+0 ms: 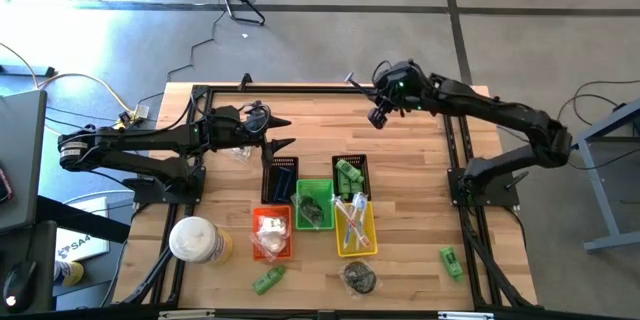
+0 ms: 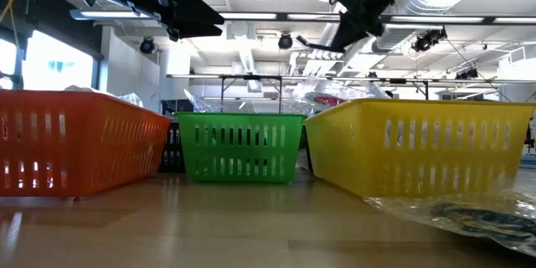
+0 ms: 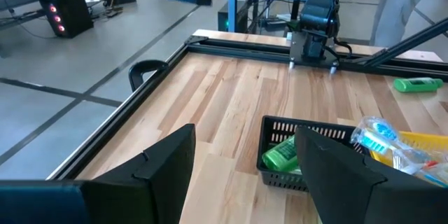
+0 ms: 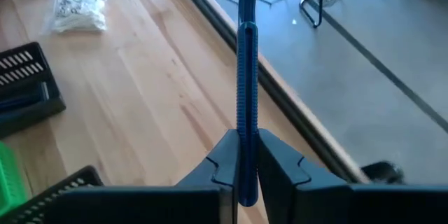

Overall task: Pick & Place Travel size toiletries
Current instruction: Put the blue razor into the left black bin

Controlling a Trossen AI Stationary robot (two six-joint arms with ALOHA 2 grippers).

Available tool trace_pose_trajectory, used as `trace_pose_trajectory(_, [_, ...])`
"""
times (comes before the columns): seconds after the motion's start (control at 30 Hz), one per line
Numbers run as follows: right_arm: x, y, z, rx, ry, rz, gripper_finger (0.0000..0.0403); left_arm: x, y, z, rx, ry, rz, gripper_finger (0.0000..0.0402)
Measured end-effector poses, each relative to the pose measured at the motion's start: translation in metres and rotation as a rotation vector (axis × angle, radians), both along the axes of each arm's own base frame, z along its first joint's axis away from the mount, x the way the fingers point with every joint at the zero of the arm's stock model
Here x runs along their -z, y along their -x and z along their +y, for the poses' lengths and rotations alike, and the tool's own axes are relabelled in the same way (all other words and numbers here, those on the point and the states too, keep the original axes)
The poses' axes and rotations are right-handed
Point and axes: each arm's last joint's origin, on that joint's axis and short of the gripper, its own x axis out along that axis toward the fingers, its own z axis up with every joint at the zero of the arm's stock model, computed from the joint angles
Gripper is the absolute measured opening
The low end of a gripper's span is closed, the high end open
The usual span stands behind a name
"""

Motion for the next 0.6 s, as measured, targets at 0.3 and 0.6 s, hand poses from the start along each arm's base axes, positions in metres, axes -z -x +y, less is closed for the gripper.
trace_pose_trajectory(0.3, [0.048,0.01,0.015,-0.009,-0.001,-0.151,0.0026,0.0,0.0,0.0,0.0,0.0,0.0,0.0239])
trace_pose_trajectory(0.6, [0.08,0.009,0.029,-0.126,-0.02,-0.462,0.0025,0.0,0.0,0.0,0.0,0.0,0.0,0.0239])
